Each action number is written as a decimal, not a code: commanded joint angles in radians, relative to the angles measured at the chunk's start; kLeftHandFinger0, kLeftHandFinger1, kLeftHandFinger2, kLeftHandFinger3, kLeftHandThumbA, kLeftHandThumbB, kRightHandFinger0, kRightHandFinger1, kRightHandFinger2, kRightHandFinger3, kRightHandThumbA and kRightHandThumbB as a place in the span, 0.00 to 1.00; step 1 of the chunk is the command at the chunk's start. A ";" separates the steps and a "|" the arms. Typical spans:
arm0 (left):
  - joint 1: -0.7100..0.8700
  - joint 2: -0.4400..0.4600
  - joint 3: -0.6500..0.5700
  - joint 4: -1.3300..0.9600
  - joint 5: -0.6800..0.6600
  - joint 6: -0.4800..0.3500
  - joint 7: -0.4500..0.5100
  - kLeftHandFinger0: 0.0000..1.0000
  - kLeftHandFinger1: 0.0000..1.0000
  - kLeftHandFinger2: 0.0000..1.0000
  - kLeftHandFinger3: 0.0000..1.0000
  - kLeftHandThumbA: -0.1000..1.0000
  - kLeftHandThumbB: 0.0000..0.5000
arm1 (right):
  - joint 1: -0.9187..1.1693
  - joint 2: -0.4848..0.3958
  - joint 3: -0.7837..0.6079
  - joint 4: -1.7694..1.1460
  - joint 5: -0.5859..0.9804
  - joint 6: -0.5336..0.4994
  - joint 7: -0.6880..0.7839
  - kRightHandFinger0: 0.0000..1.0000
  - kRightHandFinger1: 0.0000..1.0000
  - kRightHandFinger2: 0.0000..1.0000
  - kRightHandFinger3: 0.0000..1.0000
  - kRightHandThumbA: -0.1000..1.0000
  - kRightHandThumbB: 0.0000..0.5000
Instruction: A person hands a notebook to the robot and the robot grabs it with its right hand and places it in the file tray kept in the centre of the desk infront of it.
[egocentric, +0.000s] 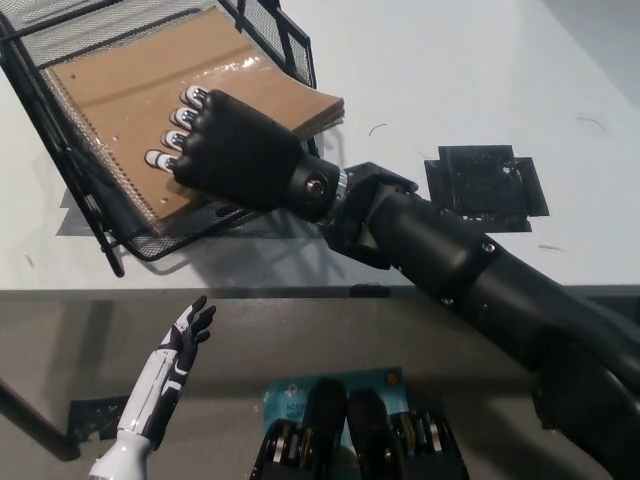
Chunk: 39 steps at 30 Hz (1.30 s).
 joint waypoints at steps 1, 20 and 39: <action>-0.011 0.013 -0.006 -0.034 0.003 -0.012 -0.012 1.00 1.00 1.00 1.00 1.00 1.00 | -0.097 0.037 -0.006 0.038 -0.005 0.057 -0.070 0.00 0.00 0.02 0.07 1.00 0.09; -0.019 0.017 -0.016 -0.041 0.016 -0.024 -0.013 0.97 1.00 1.00 1.00 1.00 1.00 | -0.189 0.083 0.004 0.223 0.044 -0.005 -0.100 0.00 0.00 0.00 0.00 0.93 0.15; -0.024 0.015 -0.024 -0.052 -0.002 0.009 -0.024 0.92 1.00 1.00 1.00 1.00 1.00 | -0.238 0.092 -0.195 0.247 0.246 -0.080 -0.066 0.00 0.00 0.00 0.04 0.97 0.00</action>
